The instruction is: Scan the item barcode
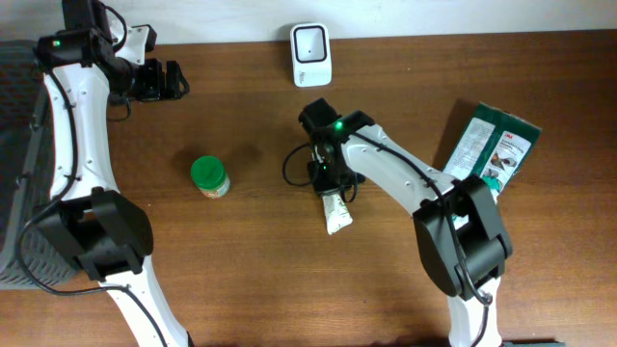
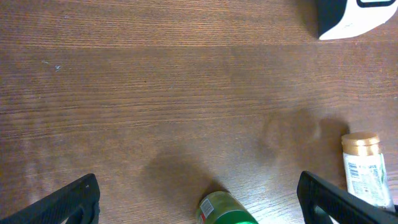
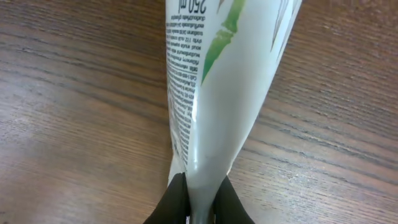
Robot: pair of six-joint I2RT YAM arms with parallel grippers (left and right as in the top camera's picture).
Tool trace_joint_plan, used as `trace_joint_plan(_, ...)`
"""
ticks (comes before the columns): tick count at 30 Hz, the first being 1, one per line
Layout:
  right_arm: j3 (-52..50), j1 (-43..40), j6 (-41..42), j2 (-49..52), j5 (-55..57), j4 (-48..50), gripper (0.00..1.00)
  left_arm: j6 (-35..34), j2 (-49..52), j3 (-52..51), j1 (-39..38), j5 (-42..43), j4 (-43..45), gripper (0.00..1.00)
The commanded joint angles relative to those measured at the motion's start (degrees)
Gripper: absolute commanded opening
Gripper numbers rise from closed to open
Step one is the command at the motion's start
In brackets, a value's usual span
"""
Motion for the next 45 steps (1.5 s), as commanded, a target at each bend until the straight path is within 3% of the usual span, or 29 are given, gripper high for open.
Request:
trace_joint_plan(1,0.0,0.3,-0.5,3.2,0.0,0.7,0.16,-0.5,-0.3,1.0,0.2,0.8,0.0,0.99)
trace_joint_plan(4,0.0,0.3,1.5,3.2,-1.8,0.5,0.31,-0.5,-0.3,1.0,0.2,0.8,0.0,0.99)
trace_joint_plan(16,0.5,-1.2,-2.1,2.0,-3.5,0.9,0.31,-0.5,-0.3,1.0,0.2,0.8,0.0,0.99)
trace_joint_plan(20,-3.4,-1.2,-0.1,2.2,-4.7,-0.3,0.39,-0.5,-0.3,1.0,0.2,0.9,0.0,0.99)
trace_joint_plan(21,-4.3,-1.4,1.0,2.2,-4.7,-0.4,0.36,-0.5,-0.3,1.0,0.2,0.8,0.0,0.99)
trace_joint_plan(23,-4.3,-1.7,1.7,2.1,-4.7,-0.3,0.07,-0.5,-0.3,1.0,0.2,0.8,0.0,0.99)
trace_joint_plan(29,-1.4,-2.6,0.0,-1.1,-6.3,-1.2,0.04,-0.5,-0.3,1.0,0.2,0.8,0.0,0.99)
trace_joint_plan(33,3.7,-3.1,-8.0,-5.7,-20.9,-0.7,0.04,-0.5,-0.3,1.0,0.2,0.8,0.0,0.99)
trace_joint_plan(36,9.5,-6.7,-16.3,-7.3,-48.5,-0.5,0.04,-0.5,-0.3,1.0,0.2,0.8,0.0,0.99)
trace_joint_plan(39,12.6,-8.6,-20.2,-7.7,-58.2,-4.2,0.04,-0.5,-0.3,1.0,0.2,0.8,0.0,0.99)
trace_joint_plan(45,17.2,-13.0,-20.0,-11.7,-71.8,-5.4,0.04,-0.5,-0.3,1.0,0.2,0.8,0.0,0.99)
